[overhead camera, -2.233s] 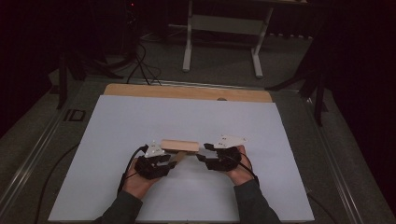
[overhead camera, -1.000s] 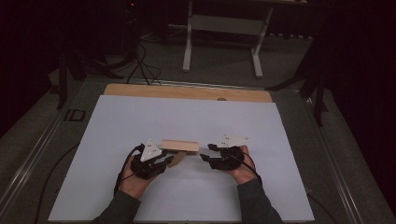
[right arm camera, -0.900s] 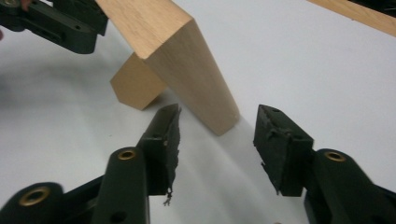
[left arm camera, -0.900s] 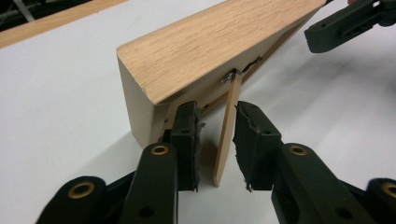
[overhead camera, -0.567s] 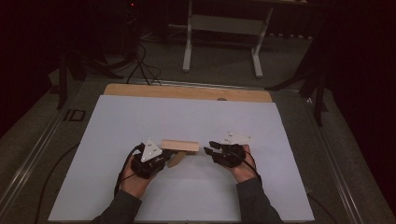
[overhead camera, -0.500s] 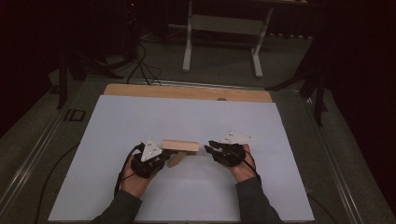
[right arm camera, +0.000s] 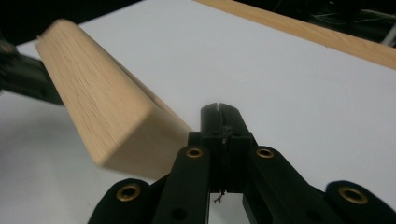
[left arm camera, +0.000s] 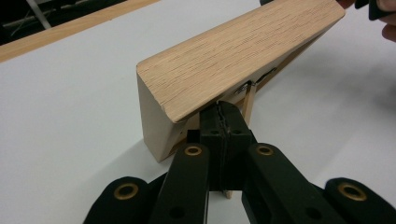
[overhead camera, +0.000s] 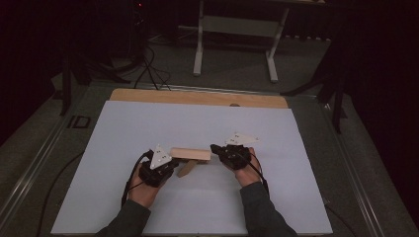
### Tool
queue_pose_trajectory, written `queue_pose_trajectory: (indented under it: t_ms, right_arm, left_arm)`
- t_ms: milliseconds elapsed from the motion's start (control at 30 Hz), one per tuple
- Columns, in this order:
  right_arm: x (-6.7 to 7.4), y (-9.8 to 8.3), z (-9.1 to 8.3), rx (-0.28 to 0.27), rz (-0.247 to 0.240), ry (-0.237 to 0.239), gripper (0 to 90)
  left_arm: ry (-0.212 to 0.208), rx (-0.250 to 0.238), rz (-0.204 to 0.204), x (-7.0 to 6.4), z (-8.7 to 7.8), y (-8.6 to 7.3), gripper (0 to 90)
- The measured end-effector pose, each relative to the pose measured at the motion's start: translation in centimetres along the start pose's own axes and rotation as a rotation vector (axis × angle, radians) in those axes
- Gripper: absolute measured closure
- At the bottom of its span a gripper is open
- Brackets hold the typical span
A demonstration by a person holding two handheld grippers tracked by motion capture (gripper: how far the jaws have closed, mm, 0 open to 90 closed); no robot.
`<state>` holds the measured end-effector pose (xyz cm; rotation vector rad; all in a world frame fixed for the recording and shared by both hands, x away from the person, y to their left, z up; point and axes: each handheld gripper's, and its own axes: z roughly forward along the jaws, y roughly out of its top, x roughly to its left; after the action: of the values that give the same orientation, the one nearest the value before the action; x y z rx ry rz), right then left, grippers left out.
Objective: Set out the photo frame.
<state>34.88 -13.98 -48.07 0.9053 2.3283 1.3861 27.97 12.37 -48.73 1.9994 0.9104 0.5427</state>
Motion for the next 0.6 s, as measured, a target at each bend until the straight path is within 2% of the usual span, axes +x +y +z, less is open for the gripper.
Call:
queue_pose_trajectory:
  t_ms: [167, 300, 600]
  right_arm:
    - [0.06, 0.54, 0.27, 0.001, -0.005, 0.001, 89.6]
    - [-0.49, 0.70, 0.54, -0.017, 0.036, 0.024, 89.6]
    - [-0.42, 0.69, 0.66, -0.013, 0.028, 0.058, 89.4]
  left_arm:
    - [-0.007, -0.001, -0.010, 0.00, 0.10, 0.06, 89.4]
    - [-0.013, 0.005, -0.021, -0.05, 0.38, 0.12, 89.4]
    - [-0.021, 0.008, -0.027, -0.08, 0.59, 0.20, 89.4]
